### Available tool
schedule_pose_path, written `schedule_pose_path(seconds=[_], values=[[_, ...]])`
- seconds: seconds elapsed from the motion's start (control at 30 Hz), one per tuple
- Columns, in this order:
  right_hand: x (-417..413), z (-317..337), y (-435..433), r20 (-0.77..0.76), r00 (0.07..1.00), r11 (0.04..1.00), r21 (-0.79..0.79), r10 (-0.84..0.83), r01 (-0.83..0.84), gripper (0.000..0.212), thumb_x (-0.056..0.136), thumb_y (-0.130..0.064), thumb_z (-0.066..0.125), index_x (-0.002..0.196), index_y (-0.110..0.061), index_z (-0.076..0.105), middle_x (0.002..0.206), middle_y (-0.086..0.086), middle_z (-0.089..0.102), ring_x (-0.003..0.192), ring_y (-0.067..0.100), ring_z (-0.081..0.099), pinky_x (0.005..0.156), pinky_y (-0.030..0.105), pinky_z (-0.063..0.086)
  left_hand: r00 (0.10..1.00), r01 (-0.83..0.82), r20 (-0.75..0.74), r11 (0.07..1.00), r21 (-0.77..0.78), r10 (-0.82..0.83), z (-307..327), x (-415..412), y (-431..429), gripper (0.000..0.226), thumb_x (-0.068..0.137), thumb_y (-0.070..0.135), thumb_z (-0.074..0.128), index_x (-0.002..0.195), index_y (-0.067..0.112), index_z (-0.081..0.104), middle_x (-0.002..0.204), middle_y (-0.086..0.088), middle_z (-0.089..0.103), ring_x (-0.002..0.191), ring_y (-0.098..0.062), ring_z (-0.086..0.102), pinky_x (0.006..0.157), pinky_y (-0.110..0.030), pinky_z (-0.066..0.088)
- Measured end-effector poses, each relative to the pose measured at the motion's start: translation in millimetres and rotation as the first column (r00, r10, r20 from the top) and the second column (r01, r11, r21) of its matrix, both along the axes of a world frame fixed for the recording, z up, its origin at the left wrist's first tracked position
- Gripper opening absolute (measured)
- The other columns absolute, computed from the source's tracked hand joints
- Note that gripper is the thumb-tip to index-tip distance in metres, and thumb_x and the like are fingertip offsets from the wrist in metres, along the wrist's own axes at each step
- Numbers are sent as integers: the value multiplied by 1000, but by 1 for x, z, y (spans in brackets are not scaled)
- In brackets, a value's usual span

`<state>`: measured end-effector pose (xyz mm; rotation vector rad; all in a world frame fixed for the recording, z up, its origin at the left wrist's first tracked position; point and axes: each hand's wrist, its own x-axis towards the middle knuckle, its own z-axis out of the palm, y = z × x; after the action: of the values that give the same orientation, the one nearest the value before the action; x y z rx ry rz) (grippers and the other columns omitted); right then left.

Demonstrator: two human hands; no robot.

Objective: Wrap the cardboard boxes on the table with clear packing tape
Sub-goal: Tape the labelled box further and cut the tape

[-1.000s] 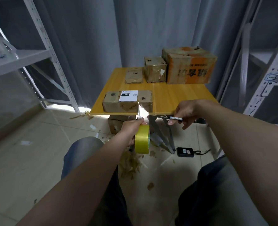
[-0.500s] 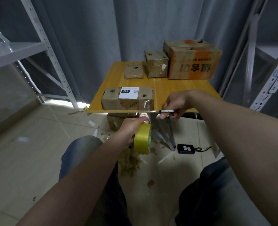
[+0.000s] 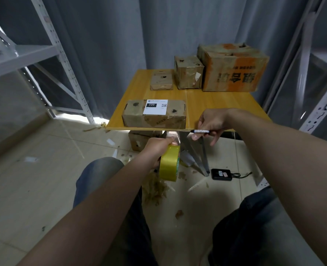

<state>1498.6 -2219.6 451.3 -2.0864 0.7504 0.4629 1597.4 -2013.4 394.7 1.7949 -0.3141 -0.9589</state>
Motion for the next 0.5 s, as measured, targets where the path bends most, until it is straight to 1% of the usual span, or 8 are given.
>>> schedule_pose_path(seconds=[0.1,0.17,0.2,0.27,0.33,0.4,0.47,0.5], values=[[5,-6,-5,-64,998,996,-87,12,-18,52,68,-27,96,99,8,73,70,12,60,59,20,57,75,44,65,999,32,12,995,89,-34,-6,2,-1,25,97,40,71,101,16,65,93,-9,68,70,-22,69,53,-28,53],[4,-9,-6,-141,989,983,-172,38,-62,54,64,-29,99,98,6,75,81,19,65,71,28,66,82,52,64,996,80,17,989,127,-82,-9,1,-2,22,96,37,72,95,17,64,94,-10,67,75,-24,67,61,-30,54],[3,-9,-7,-170,984,978,-192,46,-79,53,64,-28,100,97,5,74,86,21,67,76,33,68,83,54,63,993,112,22,983,148,-116,-11,0,-2,20,95,34,74,95,16,64,91,-10,66,74,-23,66,59,-29,53],[-2,-8,-7,-160,986,978,-194,44,-75,47,68,-22,98,96,5,73,88,23,67,76,34,69,79,51,65,984,165,33,967,194,-174,-12,-1,-2,18,94,30,74,95,15,64,85,-9,62,69,-21,62,52,-26,50],[-11,-6,-10,-57,998,984,-179,17,-27,41,71,-18,96,96,4,73,81,21,66,70,30,66,75,49,65,971,220,36,944,244,-235,-12,-2,-4,19,95,30,73,101,13,66,80,-7,60,64,-19,60,49,-26,46],[-23,-6,-12,94,995,993,-115,-29,40,39,70,-15,95,94,4,71,79,24,66,65,28,64,82,56,63,955,268,50,921,284,-293,-13,-1,-10,29,96,32,72,114,10,68,72,-6,57,55,-17,57,46,-23,44],[-37,-13,-13,257,957,990,3,-137,141,36,70,-9,94,92,4,69,82,29,69,62,29,64,89,59,60,938,315,48,900,302,-345,-13,-1,-17,31,96,32,71,115,7,68,63,-3,56,43,-14,55,42,-20,43],[-43,-17,-12,347,911,975,72,-221,209,37,69,-8,93,92,5,67,80,28,70,61,29,63,87,58,58,929,337,44,891,304,-366,-12,0,-21,29,96,32,71,111,8,68,60,-2,56,38,-13,55,41,-20,44]])
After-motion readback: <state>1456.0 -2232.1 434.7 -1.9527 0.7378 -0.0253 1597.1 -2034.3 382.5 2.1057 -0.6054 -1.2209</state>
